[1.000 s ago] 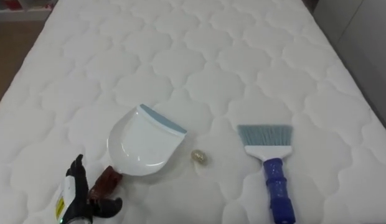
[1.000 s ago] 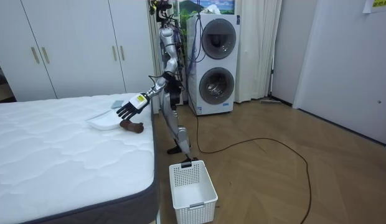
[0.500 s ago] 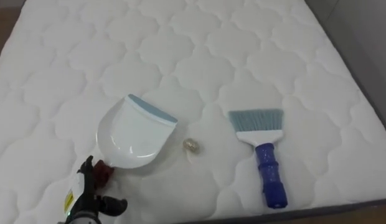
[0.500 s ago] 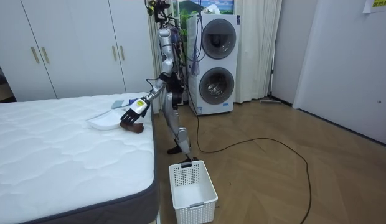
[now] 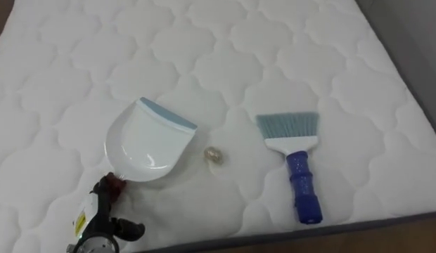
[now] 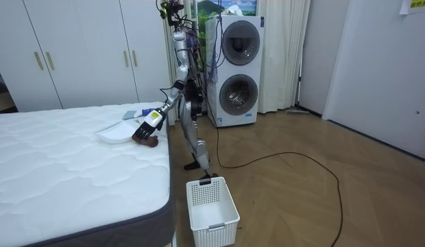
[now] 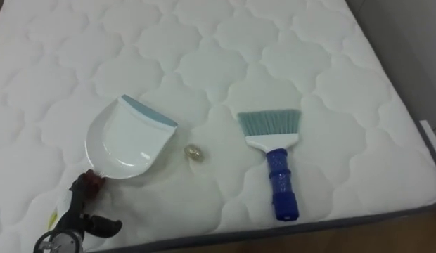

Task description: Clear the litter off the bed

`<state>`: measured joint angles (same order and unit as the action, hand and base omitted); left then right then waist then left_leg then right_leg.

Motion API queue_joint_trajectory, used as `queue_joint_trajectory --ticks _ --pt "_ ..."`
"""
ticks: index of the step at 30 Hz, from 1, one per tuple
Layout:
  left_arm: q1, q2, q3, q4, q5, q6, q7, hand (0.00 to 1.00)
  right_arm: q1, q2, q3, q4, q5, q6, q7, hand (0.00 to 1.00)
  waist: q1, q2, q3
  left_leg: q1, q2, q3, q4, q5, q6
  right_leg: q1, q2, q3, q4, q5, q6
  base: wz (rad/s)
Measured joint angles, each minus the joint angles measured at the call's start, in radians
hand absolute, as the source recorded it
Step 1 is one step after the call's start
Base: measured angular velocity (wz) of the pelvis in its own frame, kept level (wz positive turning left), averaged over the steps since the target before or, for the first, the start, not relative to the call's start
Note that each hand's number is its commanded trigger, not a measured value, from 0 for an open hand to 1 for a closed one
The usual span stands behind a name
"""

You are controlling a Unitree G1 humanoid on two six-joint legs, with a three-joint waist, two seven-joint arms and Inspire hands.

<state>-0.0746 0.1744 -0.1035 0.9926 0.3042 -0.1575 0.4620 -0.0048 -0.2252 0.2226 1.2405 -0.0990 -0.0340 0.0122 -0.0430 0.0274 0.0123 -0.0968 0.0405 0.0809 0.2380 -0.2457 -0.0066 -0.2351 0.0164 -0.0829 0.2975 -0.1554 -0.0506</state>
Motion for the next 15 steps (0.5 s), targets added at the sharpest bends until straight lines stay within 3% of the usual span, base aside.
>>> queue_joint_trajectory --ticks 15 --pt "-0.048 0.001 0.0 0.028 -0.018 0.0 -0.008 0.0 -0.015 -0.009 0.054 -0.001 0.084 0.0 -0.009 0.0 0.022 -0.007 0.0048 -0.036 -0.003 0.002 0.003 0.002 0.0 -0.037 -0.005 -0.008 0.01 0.0 0.0 0.0"
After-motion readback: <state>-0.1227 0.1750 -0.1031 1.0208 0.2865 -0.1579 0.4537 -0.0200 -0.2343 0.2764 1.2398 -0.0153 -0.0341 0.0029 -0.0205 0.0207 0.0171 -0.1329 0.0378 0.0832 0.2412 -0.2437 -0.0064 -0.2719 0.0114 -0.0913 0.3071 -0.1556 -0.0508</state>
